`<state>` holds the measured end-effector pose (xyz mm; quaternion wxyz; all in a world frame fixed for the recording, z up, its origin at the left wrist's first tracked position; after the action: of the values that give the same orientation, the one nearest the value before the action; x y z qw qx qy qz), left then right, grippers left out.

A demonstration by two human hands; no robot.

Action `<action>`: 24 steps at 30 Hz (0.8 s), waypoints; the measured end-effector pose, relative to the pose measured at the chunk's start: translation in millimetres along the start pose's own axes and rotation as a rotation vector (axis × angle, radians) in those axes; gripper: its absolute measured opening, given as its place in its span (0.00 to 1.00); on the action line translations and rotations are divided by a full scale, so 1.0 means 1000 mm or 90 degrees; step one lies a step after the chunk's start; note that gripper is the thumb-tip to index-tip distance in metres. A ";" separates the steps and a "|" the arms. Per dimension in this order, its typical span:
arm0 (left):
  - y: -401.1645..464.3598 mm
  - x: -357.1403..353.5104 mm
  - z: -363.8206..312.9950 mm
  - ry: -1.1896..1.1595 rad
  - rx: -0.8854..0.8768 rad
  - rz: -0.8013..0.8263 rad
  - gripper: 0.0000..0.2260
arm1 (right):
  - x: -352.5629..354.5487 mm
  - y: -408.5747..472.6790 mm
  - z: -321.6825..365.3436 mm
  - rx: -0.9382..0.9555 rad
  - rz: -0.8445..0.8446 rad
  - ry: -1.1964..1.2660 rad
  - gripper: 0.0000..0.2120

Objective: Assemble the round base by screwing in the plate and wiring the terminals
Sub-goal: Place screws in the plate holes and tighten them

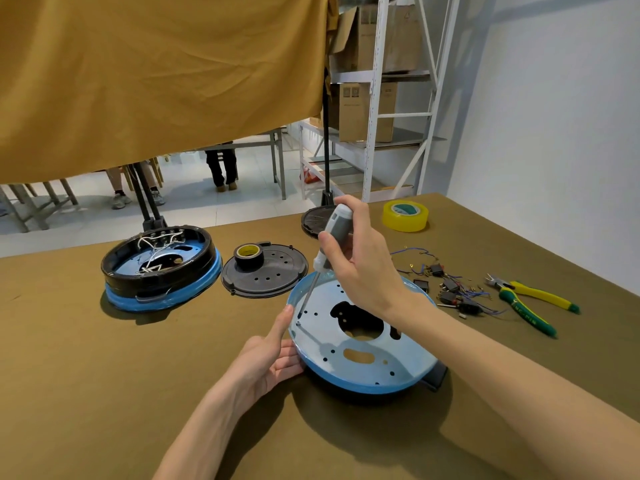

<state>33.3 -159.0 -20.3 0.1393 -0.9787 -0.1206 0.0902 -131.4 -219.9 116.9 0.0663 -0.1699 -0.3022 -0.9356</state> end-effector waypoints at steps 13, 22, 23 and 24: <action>0.001 0.002 -0.001 0.023 0.001 0.024 0.37 | -0.004 0.009 0.022 0.023 0.127 -0.094 0.19; 0.003 0.004 0.000 0.009 0.002 0.038 0.40 | 0.001 0.040 0.072 0.088 0.241 -0.481 0.15; 0.003 0.004 0.000 0.005 0.001 0.043 0.39 | -0.001 0.043 0.075 0.089 0.220 -0.551 0.17; 0.002 0.004 0.000 0.003 -0.001 0.049 0.39 | -0.002 0.047 0.075 0.059 0.236 -0.580 0.18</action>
<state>37.4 -160.4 -21.3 0.1356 -0.9829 -0.0830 0.0933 -97.7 -213.9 198.7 0.1003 -0.6093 -0.3065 -0.7244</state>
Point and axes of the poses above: each hand's wrist, its own y-axis towards the middle knuckle, its own x-axis out of the back of the hand, z = x × y, the point moved 3 cm from there along y, towards the middle knuckle, and after that the axes turned 15 degrees about -x, right-handed, at the moved point
